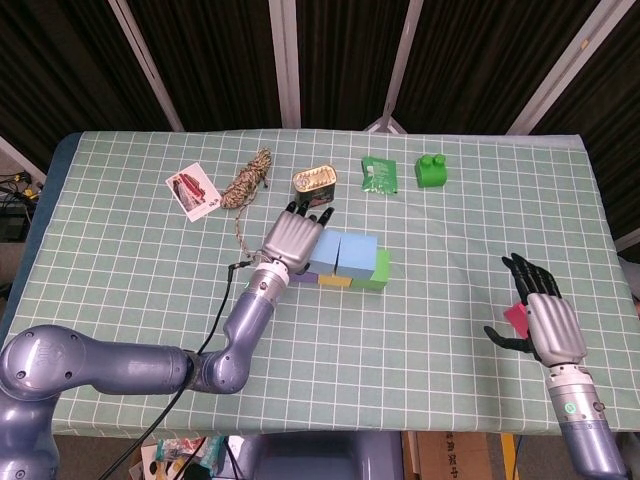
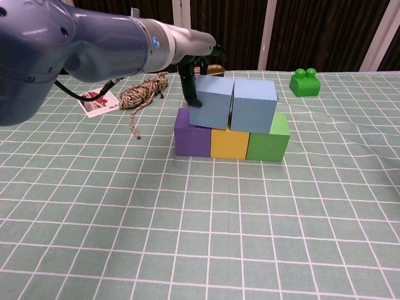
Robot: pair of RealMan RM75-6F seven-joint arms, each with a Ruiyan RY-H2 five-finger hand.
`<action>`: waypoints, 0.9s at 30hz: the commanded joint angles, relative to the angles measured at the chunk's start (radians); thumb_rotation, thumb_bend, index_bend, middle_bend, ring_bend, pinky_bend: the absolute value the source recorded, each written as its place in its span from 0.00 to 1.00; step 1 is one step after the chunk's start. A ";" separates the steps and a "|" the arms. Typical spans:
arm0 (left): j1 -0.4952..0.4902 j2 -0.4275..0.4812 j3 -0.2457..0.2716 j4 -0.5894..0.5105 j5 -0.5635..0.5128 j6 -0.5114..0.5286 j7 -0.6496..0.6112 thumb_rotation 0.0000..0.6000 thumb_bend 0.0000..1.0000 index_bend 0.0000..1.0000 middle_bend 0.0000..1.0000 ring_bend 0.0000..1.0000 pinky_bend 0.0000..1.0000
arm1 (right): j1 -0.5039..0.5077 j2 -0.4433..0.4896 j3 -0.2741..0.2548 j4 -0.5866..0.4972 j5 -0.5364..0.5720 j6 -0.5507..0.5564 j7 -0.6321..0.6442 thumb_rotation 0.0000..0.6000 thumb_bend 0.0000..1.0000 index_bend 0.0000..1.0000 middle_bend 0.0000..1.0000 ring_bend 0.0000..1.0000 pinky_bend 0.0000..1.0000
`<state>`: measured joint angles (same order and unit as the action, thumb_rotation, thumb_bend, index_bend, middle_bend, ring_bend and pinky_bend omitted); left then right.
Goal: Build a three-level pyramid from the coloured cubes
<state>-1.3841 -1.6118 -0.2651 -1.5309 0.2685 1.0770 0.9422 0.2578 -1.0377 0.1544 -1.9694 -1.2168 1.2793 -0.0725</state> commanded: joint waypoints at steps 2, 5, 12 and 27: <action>0.000 -0.001 -0.002 -0.001 -0.005 0.003 0.006 1.00 0.39 0.06 0.43 0.08 0.15 | 0.000 0.000 -0.001 0.000 -0.001 -0.001 0.001 1.00 0.23 0.00 0.00 0.00 0.00; 0.002 -0.002 -0.002 -0.002 -0.005 0.004 0.010 1.00 0.39 0.06 0.43 0.08 0.15 | 0.000 0.000 -0.001 0.000 -0.001 -0.001 0.000 1.00 0.23 0.00 0.00 0.00 0.00; 0.006 -0.004 -0.005 -0.001 -0.002 0.008 0.012 1.00 0.39 0.06 0.43 0.08 0.15 | 0.000 0.000 -0.001 0.001 0.000 -0.002 0.000 1.00 0.23 0.00 0.00 0.00 0.00; 0.009 -0.007 -0.015 -0.008 -0.005 0.025 0.029 1.00 0.39 0.06 0.43 0.08 0.15 | 0.002 -0.005 -0.003 0.007 0.002 -0.004 -0.004 1.00 0.23 0.00 0.00 0.00 0.00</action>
<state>-1.3749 -1.6190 -0.2793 -1.5379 0.2633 1.1013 0.9702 0.2594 -1.0425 0.1518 -1.9627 -1.2145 1.2753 -0.0767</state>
